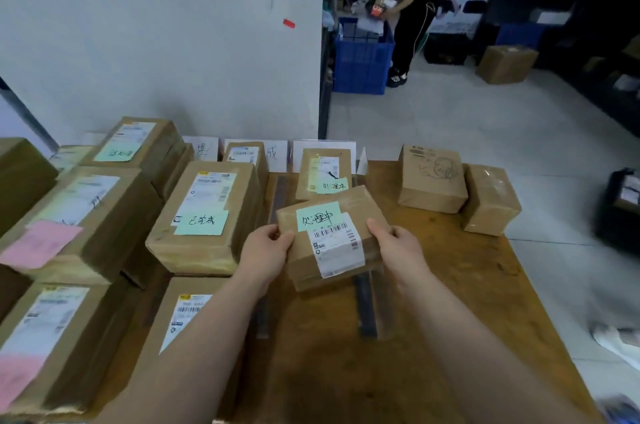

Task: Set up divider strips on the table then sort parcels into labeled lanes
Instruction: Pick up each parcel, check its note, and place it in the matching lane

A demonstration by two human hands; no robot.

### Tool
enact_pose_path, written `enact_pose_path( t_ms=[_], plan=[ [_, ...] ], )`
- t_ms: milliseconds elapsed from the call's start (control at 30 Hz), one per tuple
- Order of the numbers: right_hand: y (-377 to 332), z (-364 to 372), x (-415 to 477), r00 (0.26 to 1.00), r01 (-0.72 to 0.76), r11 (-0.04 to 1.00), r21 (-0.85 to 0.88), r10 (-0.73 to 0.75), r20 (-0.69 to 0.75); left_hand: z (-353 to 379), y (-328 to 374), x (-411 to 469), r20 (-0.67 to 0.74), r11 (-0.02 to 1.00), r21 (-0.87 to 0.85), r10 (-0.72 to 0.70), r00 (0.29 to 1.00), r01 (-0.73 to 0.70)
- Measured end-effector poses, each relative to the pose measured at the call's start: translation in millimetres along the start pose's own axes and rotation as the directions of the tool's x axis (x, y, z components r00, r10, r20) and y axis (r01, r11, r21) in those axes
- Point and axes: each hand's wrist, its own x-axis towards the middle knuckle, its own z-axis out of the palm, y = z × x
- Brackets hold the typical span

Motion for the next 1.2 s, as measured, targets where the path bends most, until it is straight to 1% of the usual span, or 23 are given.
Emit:
enact_pose_path(
  t_ms=[67,133,200,333,400,500,633,700,800,867,933,1100,1200],
  plan=[
    [5,6,-7,0.998,0.057,0.995,-0.08,-0.057,-0.009,-6,0,10,0.047,0.99,0.125,0.057,0.997,-0.062],
    [13,13,-12,0.992,0.118,0.973,-0.199,-0.125,-0.023,-9,0,18,0.12,0.954,0.251,0.137,0.983,-0.163],
    [19,19,-15,0.99,0.118,0.956,-0.269,-0.133,-0.037,-11,-1,24,0.209,0.903,0.347,0.187,0.96,-0.252],
    [22,26,-9,0.993,0.101,0.914,-0.392,-0.119,-0.021,-8,-2,34,0.377,0.794,0.484,0.189,0.907,-0.367],
    [20,26,-2,0.994,0.1,0.896,-0.433,-0.113,-0.004,-5,-3,37,0.401,0.781,0.5,0.174,0.899,-0.374],
    [21,26,8,0.996,0.085,0.887,-0.455,-0.088,0.015,0,-6,39,0.374,0.823,0.459,0.162,0.913,-0.334],
    [25,32,20,0.997,0.073,0.872,-0.483,-0.072,0.021,12,-8,42,0.392,0.897,0.354,0.112,0.913,-0.263],
    [28,36,25,0.997,0.072,0.867,-0.493,-0.07,0.023,18,-6,45,0.399,0.937,0.293,0.058,0.915,-0.187],
    [32,42,35,0.998,0.06,0.869,-0.491,-0.061,0.013,25,-3,49,0.401,0.986,0.162,-0.033,0.915,-0.036],
    [34,47,41,0.999,0.041,0.874,-0.485,-0.049,-0.005,29,-2,51,0.395,0.993,0.114,-0.076,0.915,0.033],
    [35,52,47,0.999,0.03,0.876,-0.481,-0.047,-0.024,35,-3,53,0.376,0.991,0.109,-0.113,0.92,0.077],
    [43,59,57,0.994,0.067,0.891,-0.449,-0.101,-0.051,47,-8,54,0.299,0.988,0.127,-0.121,0.947,0.087],
    [46,59,62,0.996,0.052,0.908,-0.416,-0.076,-0.043,51,-9,54,0.286,0.989,0.094,-0.133,0.949,0.11]
  ],
)
